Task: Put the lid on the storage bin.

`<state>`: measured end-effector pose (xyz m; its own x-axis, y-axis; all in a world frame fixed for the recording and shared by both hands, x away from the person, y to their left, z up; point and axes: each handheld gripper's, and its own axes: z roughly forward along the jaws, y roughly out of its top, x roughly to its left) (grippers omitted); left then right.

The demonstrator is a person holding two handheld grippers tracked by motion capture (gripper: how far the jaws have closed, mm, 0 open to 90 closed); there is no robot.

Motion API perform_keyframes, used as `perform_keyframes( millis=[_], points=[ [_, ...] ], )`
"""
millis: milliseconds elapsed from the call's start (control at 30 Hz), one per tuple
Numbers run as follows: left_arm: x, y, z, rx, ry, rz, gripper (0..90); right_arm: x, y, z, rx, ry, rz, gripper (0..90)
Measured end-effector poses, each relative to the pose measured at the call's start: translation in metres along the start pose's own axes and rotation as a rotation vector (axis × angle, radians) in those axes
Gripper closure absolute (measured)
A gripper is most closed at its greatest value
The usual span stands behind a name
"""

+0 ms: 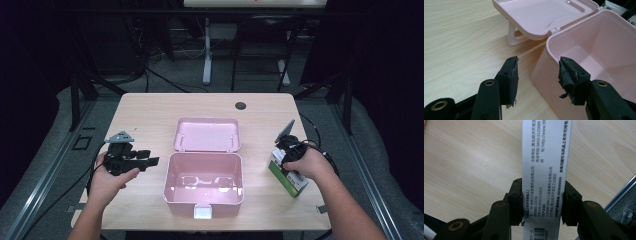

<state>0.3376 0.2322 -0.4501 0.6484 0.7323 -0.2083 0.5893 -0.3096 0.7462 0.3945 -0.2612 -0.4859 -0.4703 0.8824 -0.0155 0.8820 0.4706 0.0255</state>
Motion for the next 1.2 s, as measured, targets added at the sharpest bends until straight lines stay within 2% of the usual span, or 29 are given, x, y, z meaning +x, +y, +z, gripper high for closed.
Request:
perform_keyframes(
  millis=[733, 1200],
  points=[
    [0.001, 0.000, -0.001, -0.002, 0.003, -0.005, 50.0, 0.001, 0.000, 0.000, -0.020, -0.001, -0.005, 61.6],
    [0.001, 0.000, -0.001, -0.006, 0.003, -0.002, 50.0, 0.006, -0.001, -0.022, -0.041, -0.005, -0.045, 61.6]
  ],
)
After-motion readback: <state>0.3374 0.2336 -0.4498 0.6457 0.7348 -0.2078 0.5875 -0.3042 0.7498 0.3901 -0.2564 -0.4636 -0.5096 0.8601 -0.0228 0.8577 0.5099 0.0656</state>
